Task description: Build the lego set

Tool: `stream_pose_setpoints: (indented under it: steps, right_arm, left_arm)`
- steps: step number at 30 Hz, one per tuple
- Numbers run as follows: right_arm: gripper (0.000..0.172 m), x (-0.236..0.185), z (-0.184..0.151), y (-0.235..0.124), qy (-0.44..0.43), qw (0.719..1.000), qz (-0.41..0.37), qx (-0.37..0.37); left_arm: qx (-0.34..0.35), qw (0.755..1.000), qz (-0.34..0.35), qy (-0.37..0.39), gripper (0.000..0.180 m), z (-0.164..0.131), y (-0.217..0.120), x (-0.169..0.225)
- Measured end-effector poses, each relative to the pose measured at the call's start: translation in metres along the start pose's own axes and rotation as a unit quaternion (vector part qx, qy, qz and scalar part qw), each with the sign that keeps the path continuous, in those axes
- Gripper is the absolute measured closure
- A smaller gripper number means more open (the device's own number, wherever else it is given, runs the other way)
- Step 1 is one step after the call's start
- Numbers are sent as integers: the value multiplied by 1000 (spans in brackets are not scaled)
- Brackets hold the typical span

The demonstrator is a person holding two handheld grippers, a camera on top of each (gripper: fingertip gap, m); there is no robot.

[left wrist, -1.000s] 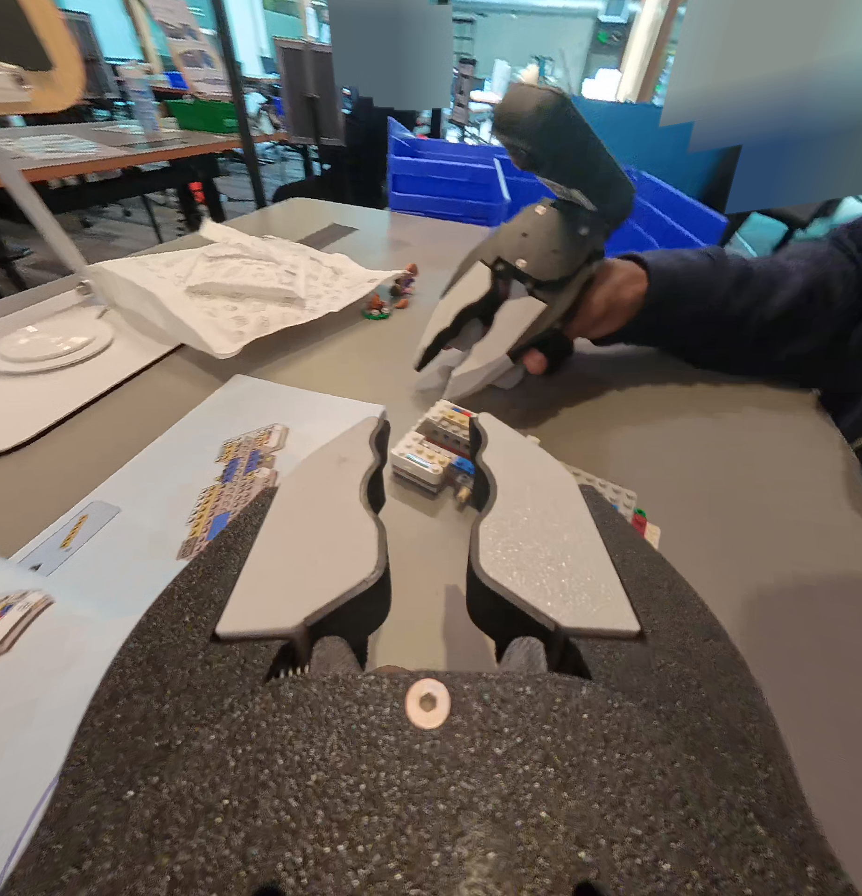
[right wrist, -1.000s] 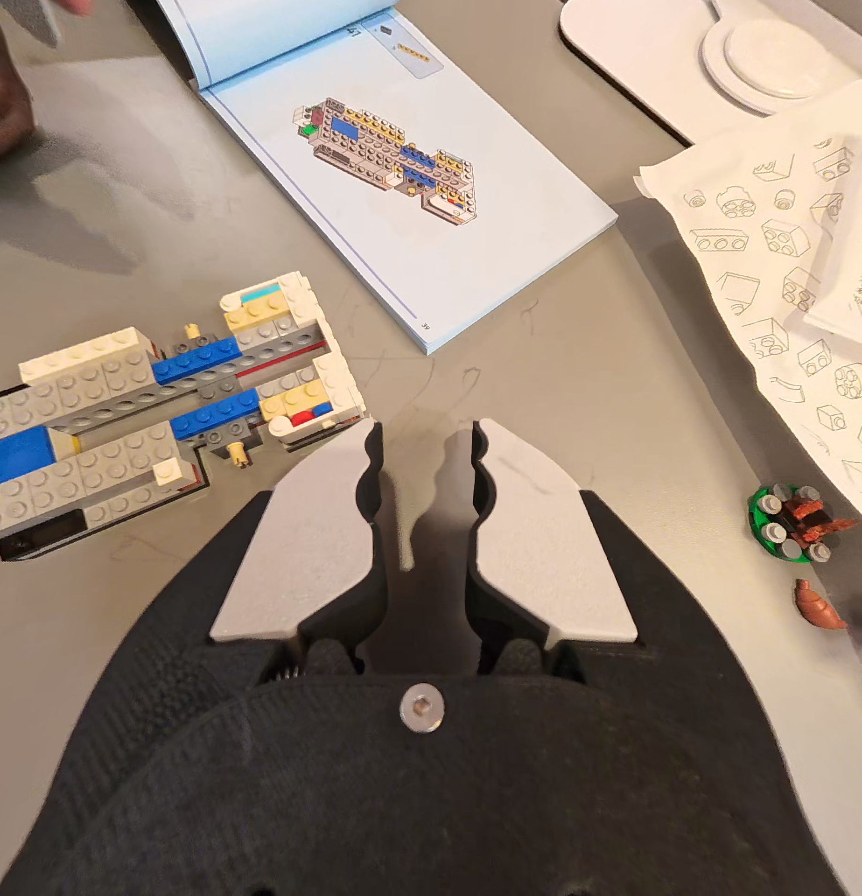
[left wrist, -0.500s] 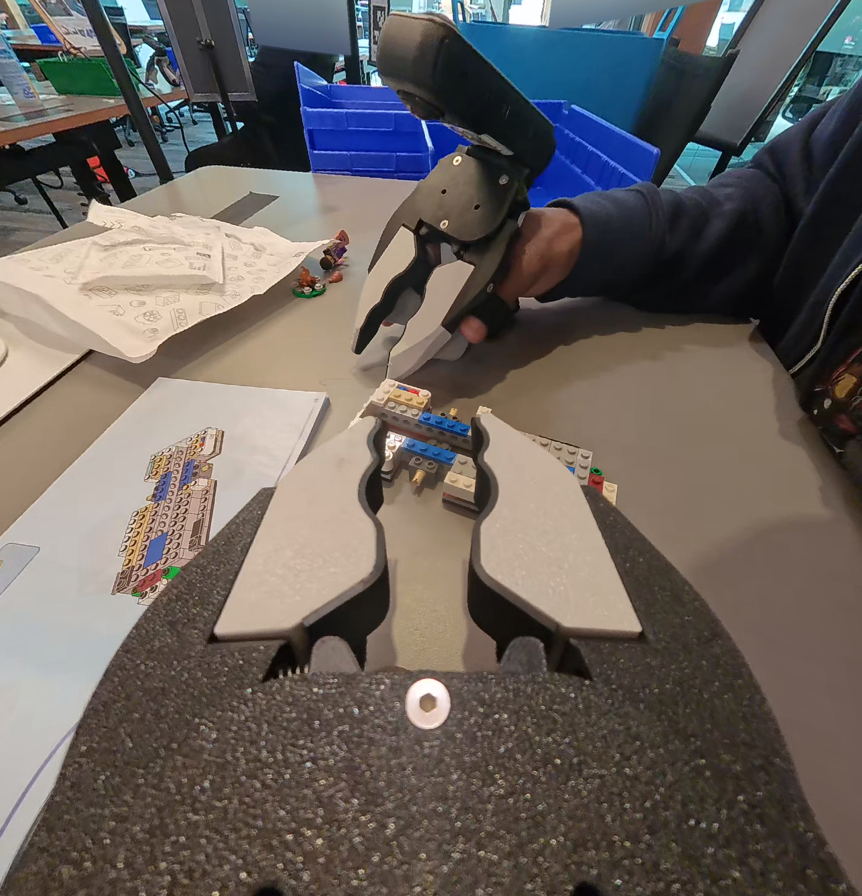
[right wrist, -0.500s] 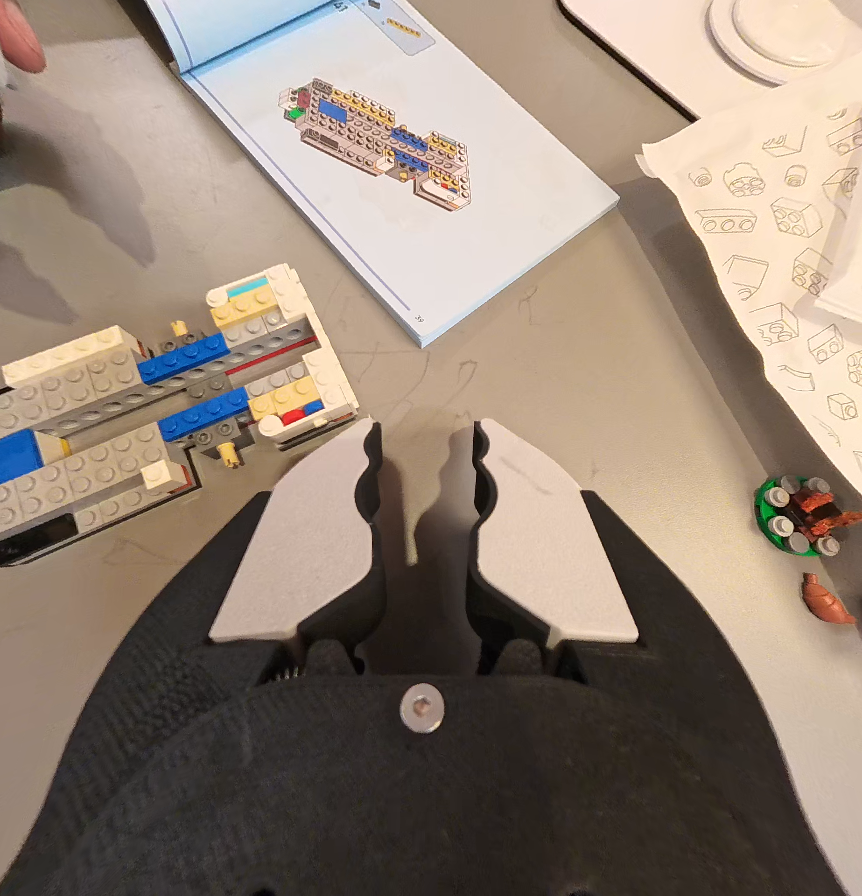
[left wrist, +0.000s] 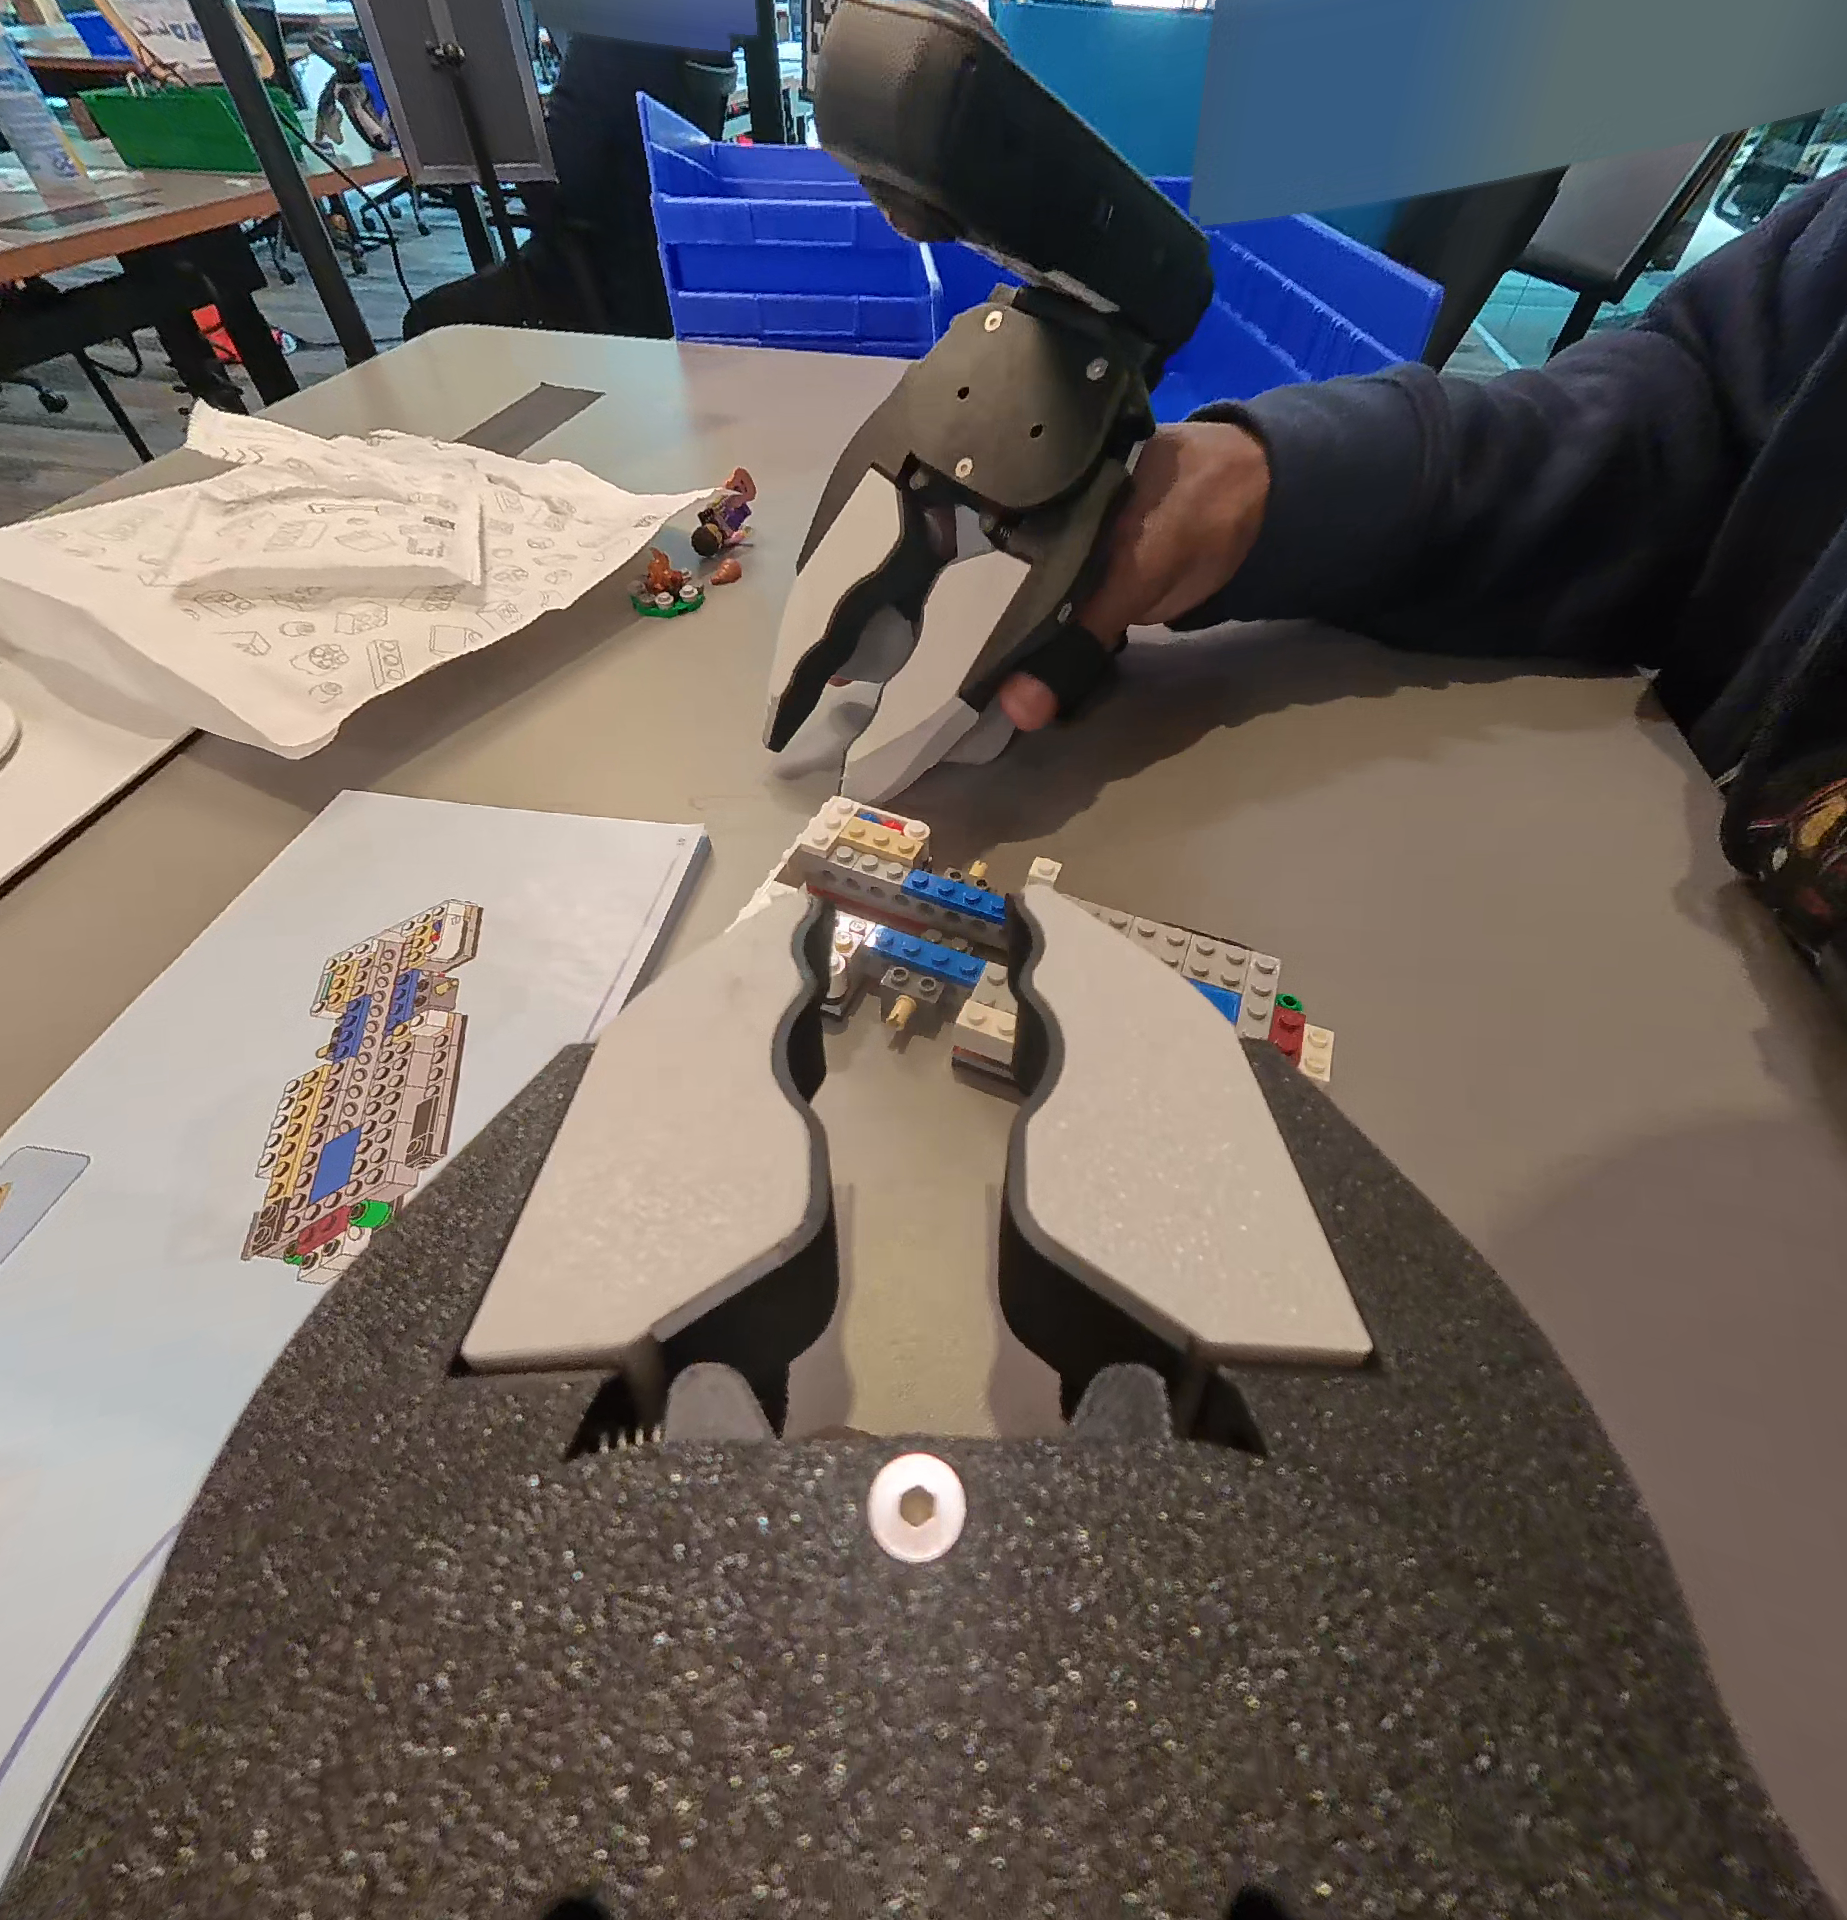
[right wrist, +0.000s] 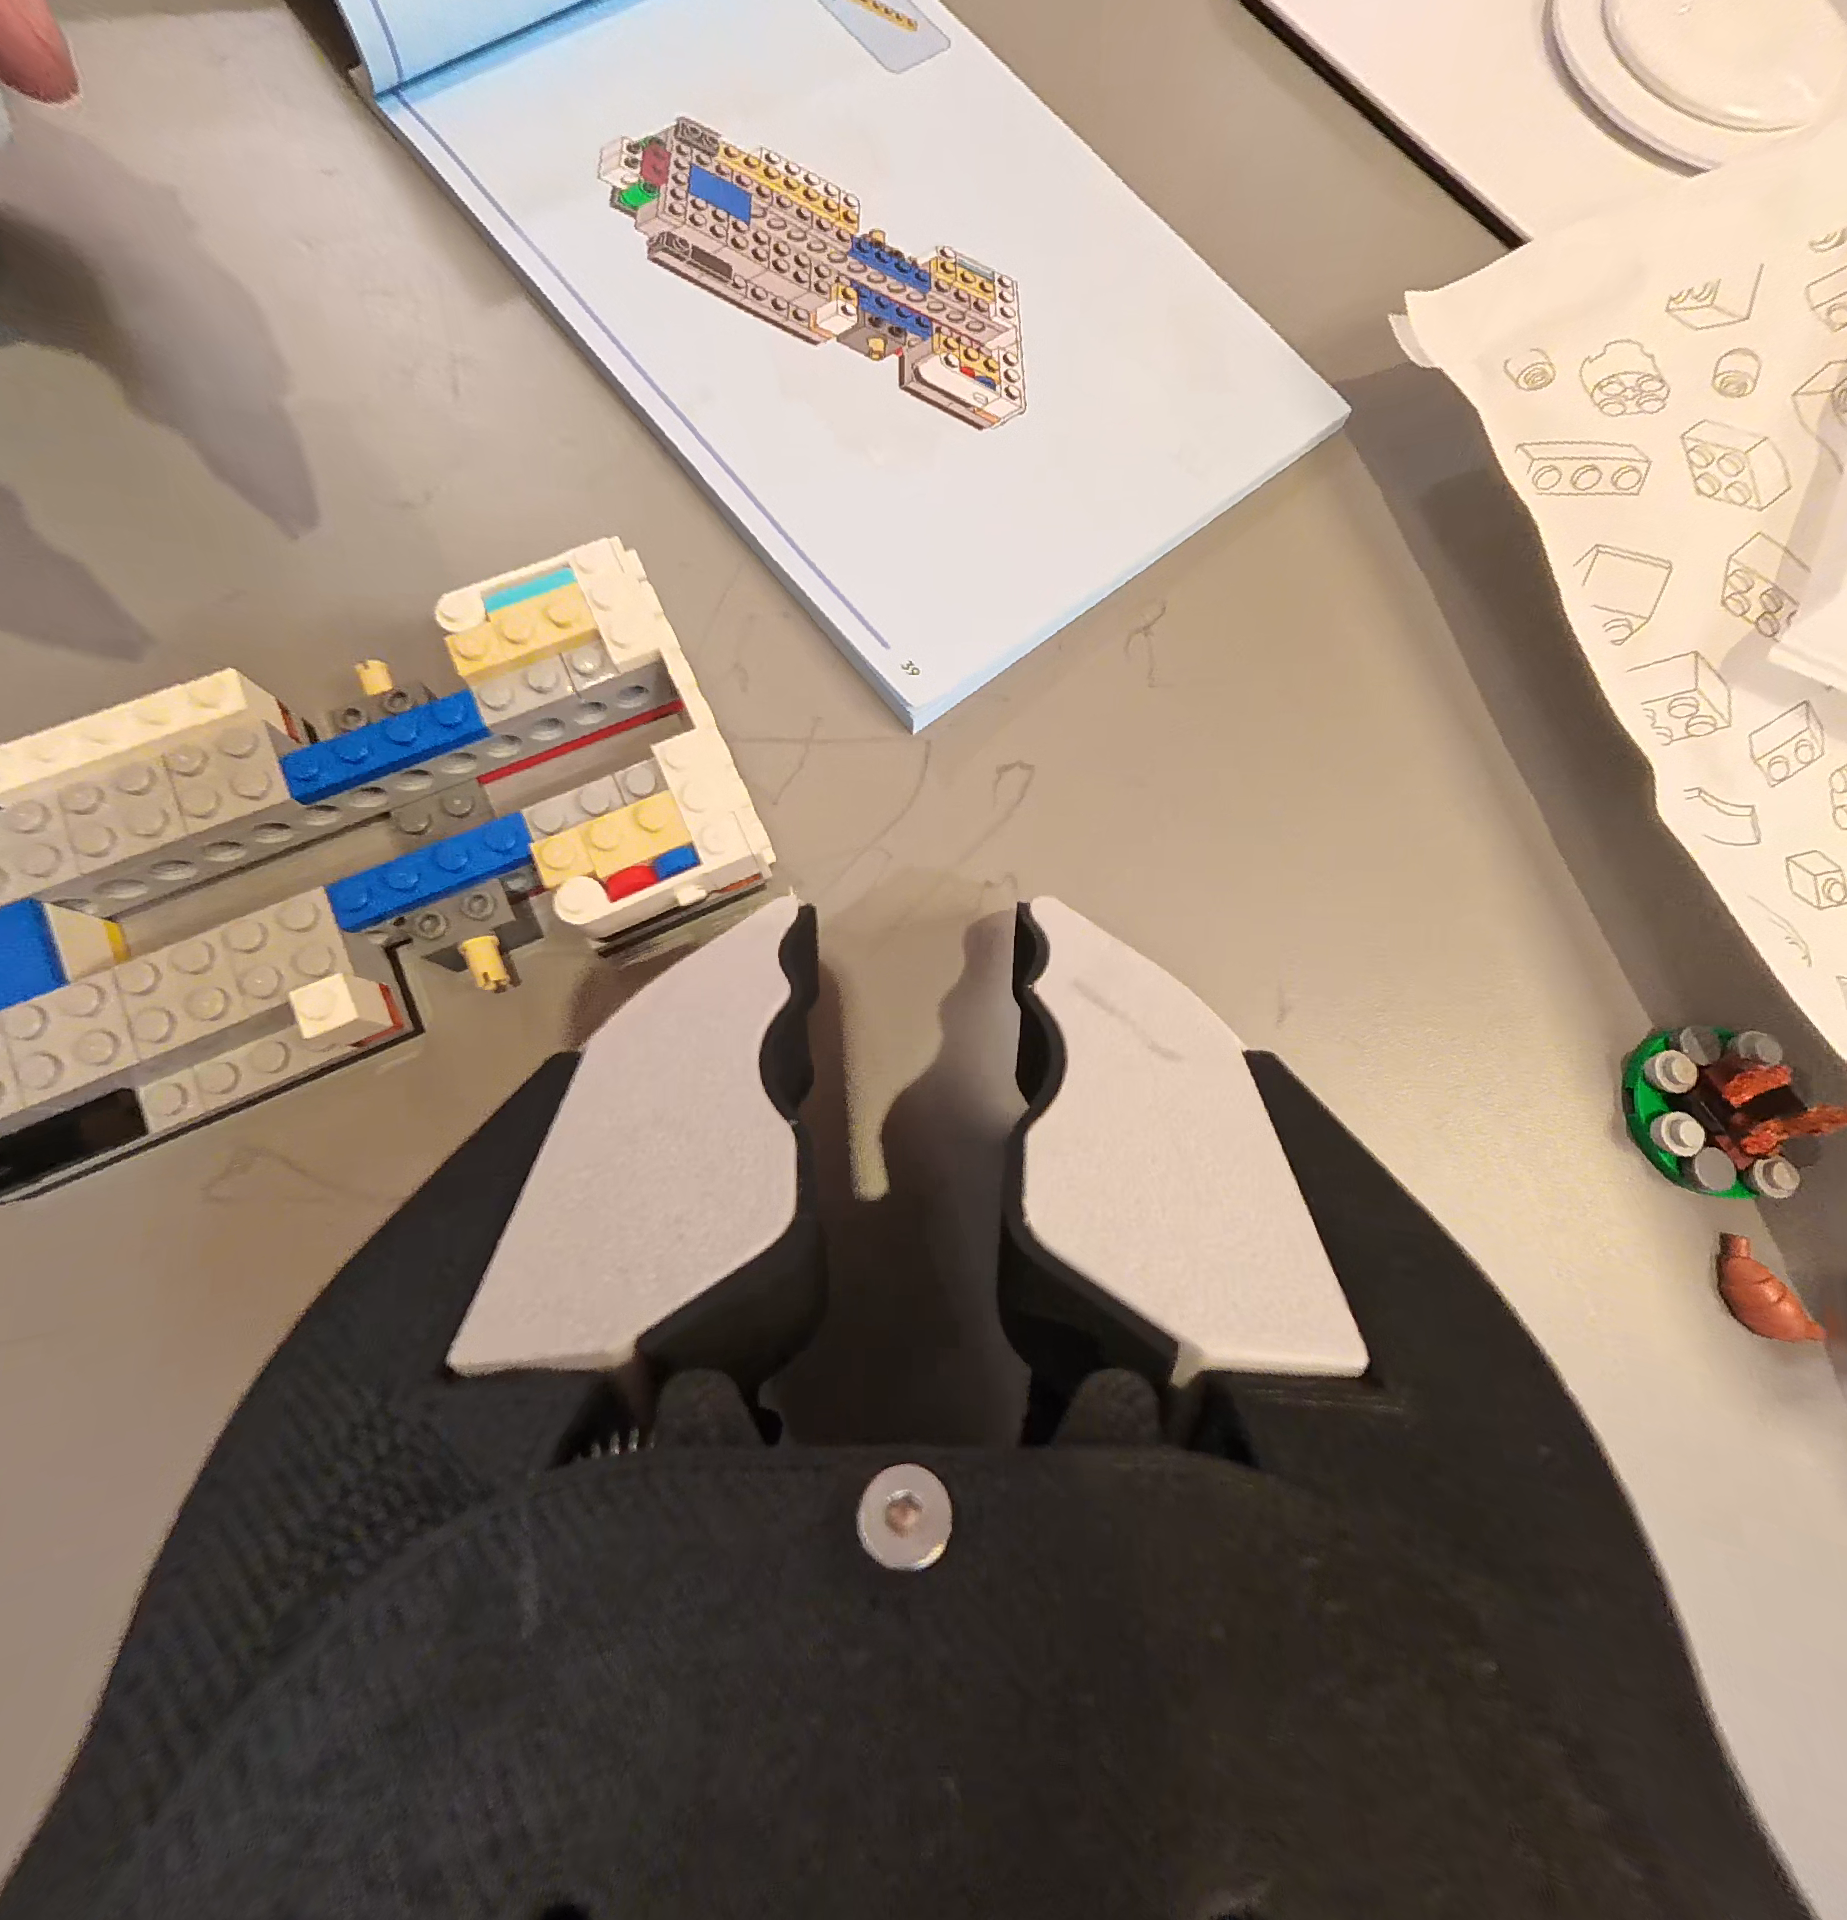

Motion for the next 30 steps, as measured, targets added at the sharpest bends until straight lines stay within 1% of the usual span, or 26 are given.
stream_pose_setpoints:
  steps: [10,30]
  right_arm:
    - [135,1,0,1,4,1000,3,-3]
    - [134,0,-2,1,3,1000,4,-8]
  left_arm:
    - [-2,1000,0,-13,149,0,1,-3]
    - [-36,999,4,-12,150,-5,7,-1]
Point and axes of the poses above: each gripper's, where its closed fingertips meet, y out along the fingers, z out of its top, x = y × z across the jaws, the point moved 6 cm from there along -y, back along the fingers, and after that the axes turned 1 degree about y, right-handed, at the moved point
